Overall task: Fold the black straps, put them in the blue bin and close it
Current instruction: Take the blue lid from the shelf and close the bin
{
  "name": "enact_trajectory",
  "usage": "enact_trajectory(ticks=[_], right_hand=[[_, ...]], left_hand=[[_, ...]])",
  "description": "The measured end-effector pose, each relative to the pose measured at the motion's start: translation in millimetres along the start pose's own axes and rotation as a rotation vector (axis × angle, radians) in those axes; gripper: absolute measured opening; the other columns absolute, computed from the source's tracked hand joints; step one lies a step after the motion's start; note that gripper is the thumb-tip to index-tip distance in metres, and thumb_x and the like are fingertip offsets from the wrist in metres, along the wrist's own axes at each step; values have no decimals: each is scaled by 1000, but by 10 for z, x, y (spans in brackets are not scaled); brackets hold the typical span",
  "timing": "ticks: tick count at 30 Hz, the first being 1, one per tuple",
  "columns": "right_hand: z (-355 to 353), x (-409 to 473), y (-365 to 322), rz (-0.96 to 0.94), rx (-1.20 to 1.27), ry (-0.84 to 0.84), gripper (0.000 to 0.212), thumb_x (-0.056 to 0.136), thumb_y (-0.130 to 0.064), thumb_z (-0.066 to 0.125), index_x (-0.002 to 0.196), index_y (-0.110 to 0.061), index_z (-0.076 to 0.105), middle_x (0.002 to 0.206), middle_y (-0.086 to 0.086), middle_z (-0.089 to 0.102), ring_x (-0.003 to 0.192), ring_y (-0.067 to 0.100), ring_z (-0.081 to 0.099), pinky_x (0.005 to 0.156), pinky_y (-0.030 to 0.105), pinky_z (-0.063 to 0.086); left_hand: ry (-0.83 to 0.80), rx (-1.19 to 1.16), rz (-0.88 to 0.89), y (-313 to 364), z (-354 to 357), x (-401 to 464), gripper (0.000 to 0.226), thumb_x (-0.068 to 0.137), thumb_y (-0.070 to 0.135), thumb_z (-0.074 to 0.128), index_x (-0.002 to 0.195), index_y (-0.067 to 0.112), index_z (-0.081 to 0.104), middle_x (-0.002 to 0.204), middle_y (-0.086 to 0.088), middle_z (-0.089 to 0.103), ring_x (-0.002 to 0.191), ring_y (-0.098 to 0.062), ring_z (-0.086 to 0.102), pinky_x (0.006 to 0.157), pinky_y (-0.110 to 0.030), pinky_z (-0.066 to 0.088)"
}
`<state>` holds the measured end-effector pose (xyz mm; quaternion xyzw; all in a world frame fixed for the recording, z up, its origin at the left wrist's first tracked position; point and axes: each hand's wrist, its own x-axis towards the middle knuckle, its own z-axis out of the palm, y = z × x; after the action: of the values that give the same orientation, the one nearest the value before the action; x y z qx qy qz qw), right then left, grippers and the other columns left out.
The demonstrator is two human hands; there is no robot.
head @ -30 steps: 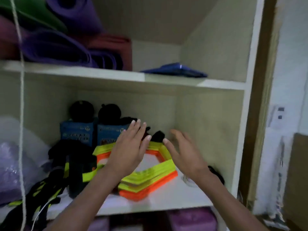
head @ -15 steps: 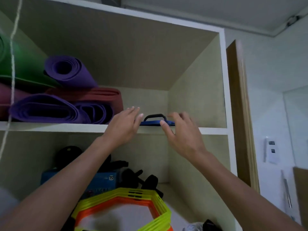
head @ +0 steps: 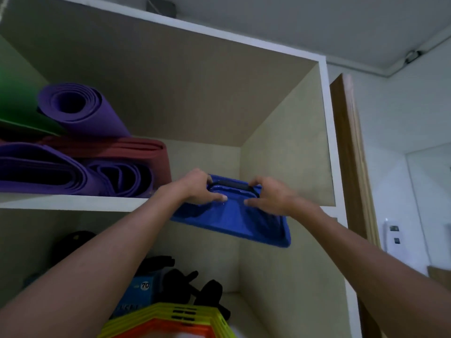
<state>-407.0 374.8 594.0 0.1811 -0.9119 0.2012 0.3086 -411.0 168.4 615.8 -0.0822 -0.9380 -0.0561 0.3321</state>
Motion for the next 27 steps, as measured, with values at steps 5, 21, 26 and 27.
enact_trajectory(ticks=[5,21,26,27], right_hand=[[276,104,139,90,66,184,31,91,-32,63,115,-16,54,117,12,50,107,29,49,87,34,38],[1077,-500,119,-51,151,374,53,105,-19,34,156,-16,17,164,10,3,151,21,-4,123,38,1],[1693,-1408,-130,-102,162,298,54,104,-19,35,155,-14,20,164,10,6,151,21,-1,123,35,0],[1858,-1621,-174,-104,153,267,54,103,-19,34,155,-13,20,163,11,6,151,22,-1,123,35,0]], left_hand=[[185,132,-63,181,232,2,49,87,59,48,104,14,58,116,-13,51,110,-32,47,90,-41,39],[386,208,-33,-55,788,-808,68,100,36,29,149,2,-3,159,-17,-5,147,-26,-9,120,-39,-3],[343,149,-91,-326,1193,-1941,69,98,35,33,150,2,3,159,-17,-3,147,-27,-7,120,-40,-2],[310,140,-112,-386,1307,-2208,68,98,35,33,150,2,4,159,-17,-2,147,-27,-6,120,-39,-2]])
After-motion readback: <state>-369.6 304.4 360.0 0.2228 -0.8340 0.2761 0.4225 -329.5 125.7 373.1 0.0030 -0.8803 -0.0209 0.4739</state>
